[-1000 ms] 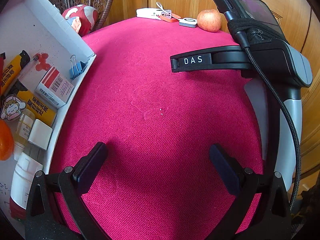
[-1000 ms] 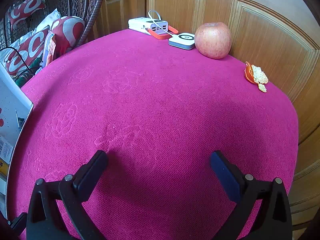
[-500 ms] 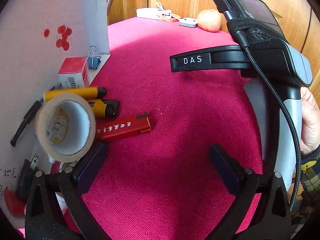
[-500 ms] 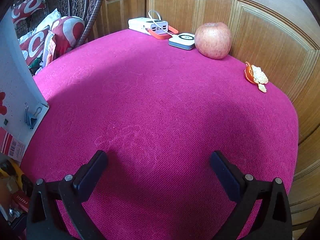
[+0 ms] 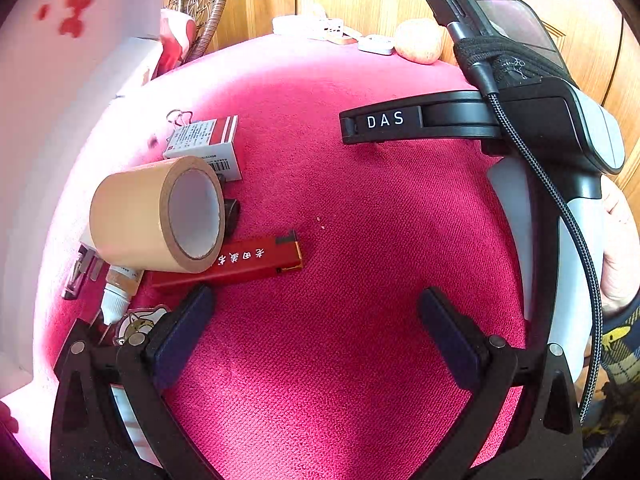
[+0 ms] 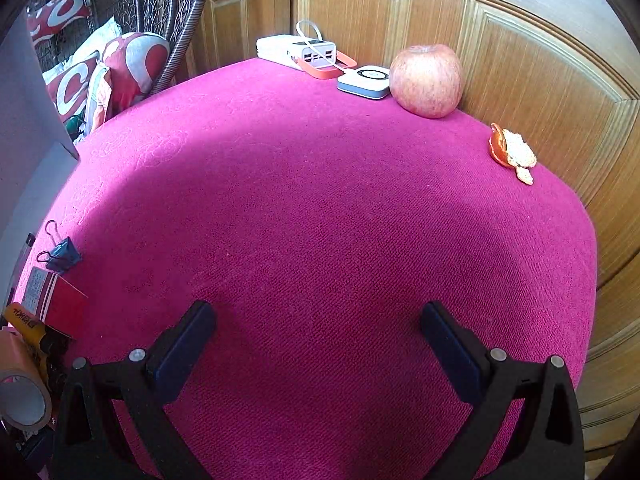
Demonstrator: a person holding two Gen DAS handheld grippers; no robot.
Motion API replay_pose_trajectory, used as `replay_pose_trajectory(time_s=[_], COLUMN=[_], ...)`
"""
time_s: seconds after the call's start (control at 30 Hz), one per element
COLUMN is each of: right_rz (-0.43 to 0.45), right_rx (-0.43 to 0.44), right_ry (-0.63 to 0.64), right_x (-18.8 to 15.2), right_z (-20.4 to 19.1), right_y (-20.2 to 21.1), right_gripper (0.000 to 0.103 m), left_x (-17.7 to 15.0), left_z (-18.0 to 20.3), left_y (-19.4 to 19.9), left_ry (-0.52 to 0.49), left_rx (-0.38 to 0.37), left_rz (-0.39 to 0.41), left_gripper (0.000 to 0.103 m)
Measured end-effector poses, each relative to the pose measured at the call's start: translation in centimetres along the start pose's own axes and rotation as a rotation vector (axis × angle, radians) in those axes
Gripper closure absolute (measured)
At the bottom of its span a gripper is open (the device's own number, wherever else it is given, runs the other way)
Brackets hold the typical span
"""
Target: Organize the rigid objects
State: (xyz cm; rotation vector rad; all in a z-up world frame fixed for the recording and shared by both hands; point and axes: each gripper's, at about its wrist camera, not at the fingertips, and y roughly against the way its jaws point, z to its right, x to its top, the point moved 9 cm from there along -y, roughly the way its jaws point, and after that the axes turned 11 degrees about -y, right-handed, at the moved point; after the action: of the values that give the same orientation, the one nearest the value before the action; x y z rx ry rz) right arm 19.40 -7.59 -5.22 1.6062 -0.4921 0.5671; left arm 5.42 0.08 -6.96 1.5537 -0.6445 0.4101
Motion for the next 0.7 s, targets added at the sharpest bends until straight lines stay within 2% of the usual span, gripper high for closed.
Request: replay_pose_trajectory(time_s=[0.7], right_rz=[0.001], right_rx=[-0.003], right_ry=[0.0], right_x=[-0.01], right_z=[-0.19], right_y=[0.15], right_gripper=[0.0], left_x=[0.0], left_z=[-0.13], left_y=[0.01], left_ry=[-0.001], left_rx=[0.001], left_rz=[0.0], left_gripper=[0.0])
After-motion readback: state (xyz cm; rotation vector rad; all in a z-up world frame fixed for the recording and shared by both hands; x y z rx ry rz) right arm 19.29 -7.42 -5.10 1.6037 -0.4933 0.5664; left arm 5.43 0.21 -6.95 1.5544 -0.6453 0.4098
